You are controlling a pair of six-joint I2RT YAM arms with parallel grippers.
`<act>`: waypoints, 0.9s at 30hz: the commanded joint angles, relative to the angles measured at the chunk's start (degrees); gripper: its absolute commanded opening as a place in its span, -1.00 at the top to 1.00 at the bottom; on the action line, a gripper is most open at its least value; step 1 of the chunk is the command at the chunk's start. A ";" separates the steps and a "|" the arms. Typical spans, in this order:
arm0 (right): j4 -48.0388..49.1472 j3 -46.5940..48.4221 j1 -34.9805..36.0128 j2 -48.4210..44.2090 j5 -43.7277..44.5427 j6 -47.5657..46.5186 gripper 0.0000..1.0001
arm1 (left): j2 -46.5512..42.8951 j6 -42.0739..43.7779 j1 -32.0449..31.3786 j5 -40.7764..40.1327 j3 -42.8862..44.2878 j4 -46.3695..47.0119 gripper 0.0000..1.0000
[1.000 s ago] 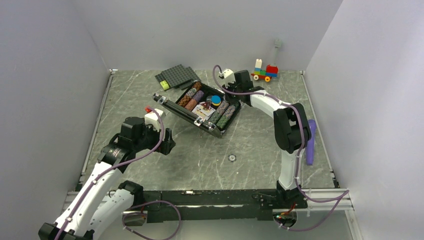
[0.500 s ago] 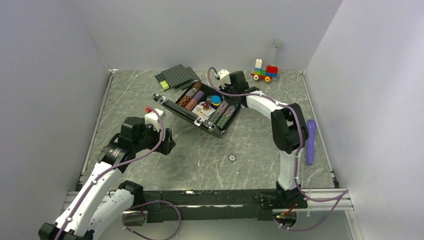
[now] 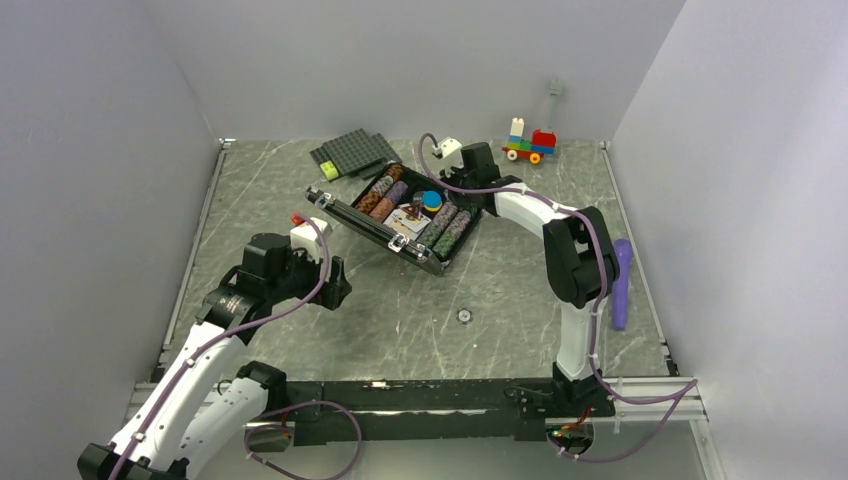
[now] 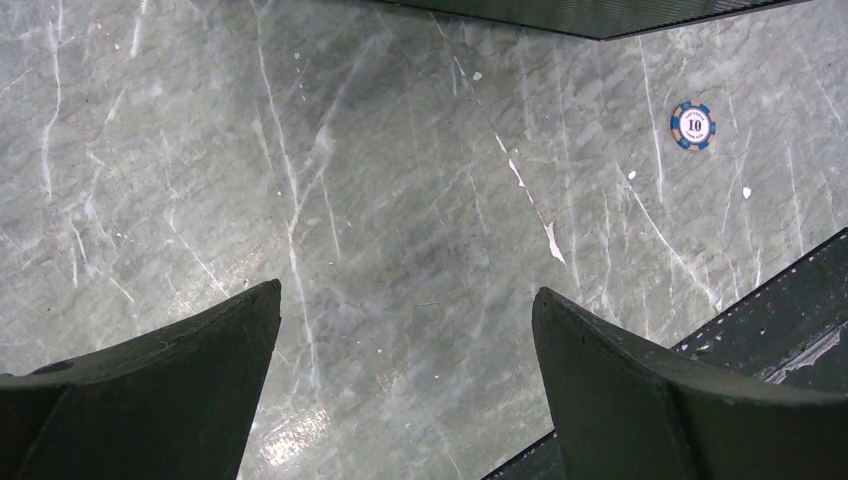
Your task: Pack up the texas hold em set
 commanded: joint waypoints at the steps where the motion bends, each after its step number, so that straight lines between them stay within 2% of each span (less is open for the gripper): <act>1: 1.80 -0.39 -0.21 -3.94 1.15 0.43 0.97 | -0.10 0.75 0.32 1.28 0.16 1.74 -0.99; 13: 1.73 -0.17 -1.22 -3.20 2.50 0.09 1.00 | -0.24 0.75 0.32 1.68 0.14 1.78 -0.99; 27: -1.24 1.75 -1.57 0.26 -1.43 -1.40 0.94 | 0.07 0.71 0.42 1.73 0.14 1.83 -0.99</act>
